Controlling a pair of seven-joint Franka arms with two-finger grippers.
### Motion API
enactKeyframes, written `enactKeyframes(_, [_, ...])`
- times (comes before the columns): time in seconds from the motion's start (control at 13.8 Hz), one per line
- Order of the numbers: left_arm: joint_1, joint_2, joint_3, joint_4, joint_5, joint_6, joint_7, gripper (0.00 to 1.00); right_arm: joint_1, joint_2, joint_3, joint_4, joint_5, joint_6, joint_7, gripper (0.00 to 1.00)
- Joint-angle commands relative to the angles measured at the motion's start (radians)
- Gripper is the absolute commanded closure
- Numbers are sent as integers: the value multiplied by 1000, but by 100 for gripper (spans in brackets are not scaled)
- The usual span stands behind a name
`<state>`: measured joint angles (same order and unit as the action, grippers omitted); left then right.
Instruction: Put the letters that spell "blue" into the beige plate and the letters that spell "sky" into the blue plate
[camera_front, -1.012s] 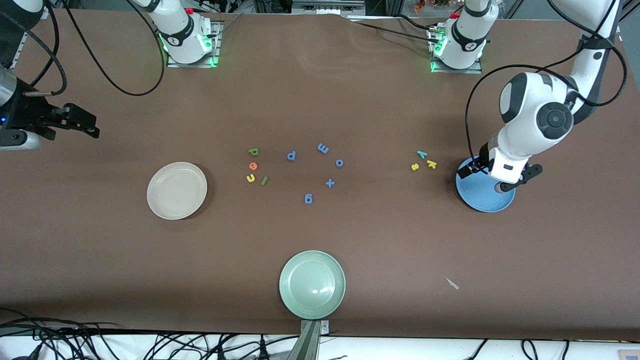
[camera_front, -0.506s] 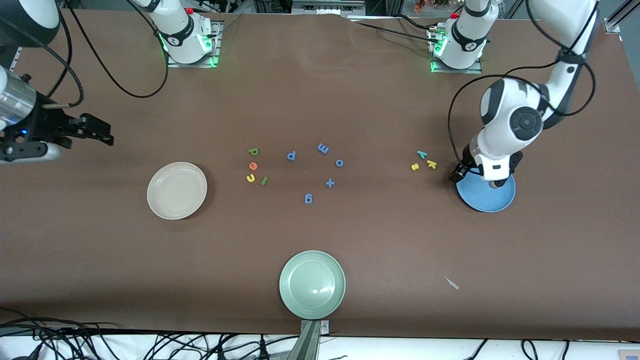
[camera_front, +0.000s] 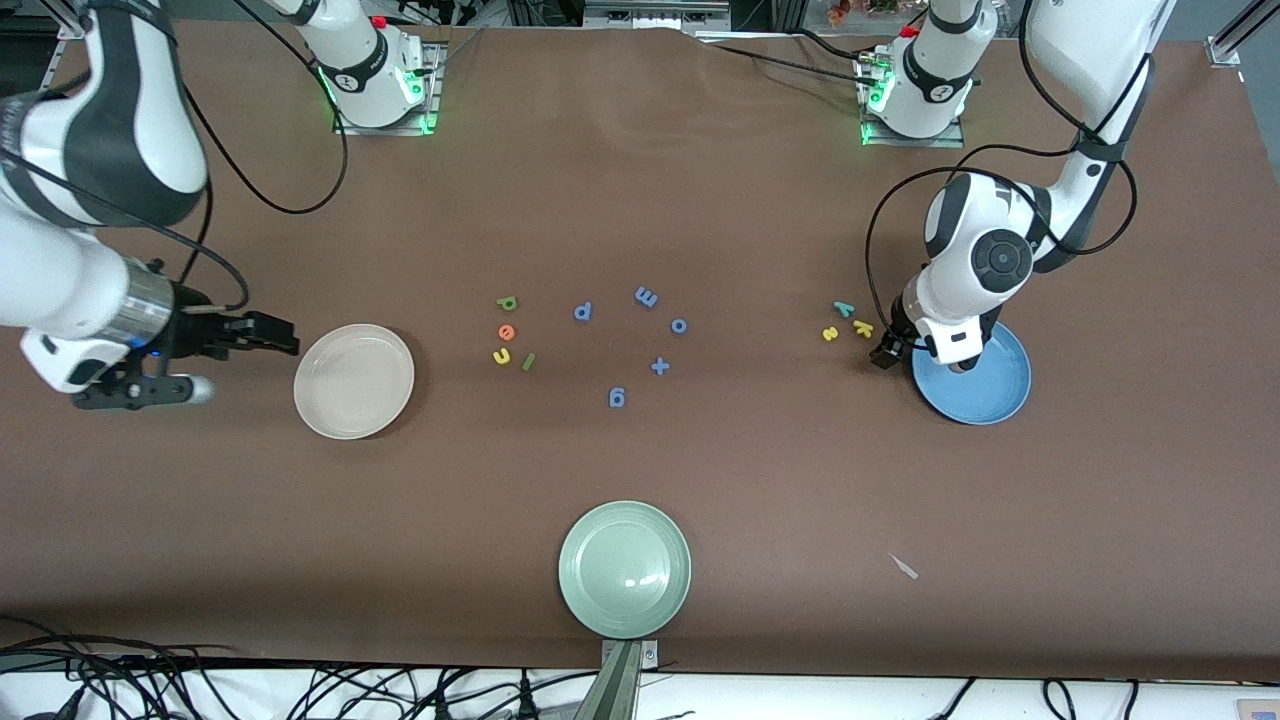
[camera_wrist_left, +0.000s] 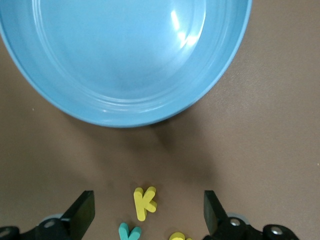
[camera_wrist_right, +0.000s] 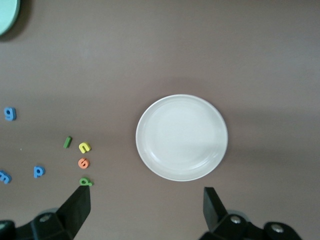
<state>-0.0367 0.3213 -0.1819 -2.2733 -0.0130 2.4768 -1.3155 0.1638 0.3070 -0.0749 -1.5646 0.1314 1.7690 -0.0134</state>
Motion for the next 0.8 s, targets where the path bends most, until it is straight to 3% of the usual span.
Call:
enactKeyframes(0.0, [3, -5, -16, -34, 5, 40, -54, 6, 75, 15, -2, -26, -4, 18, 71, 0])
enactKeyframes(0.14, [11, -5, -16, -67, 2, 105, -57, 6, 133, 41, -2, -44, -6, 68, 142, 0])
enactKeyframes(0.51, [0, 5, -30, -72, 2, 108, -110, 7, 233, 43, -2, -215, -6, 266, 298, 0])
enactKeyframes(0.72, [-14, 16, -30, -72, 1, 110, -110, 10, 336, 47, -3, -384, -7, 487, 393, 0])
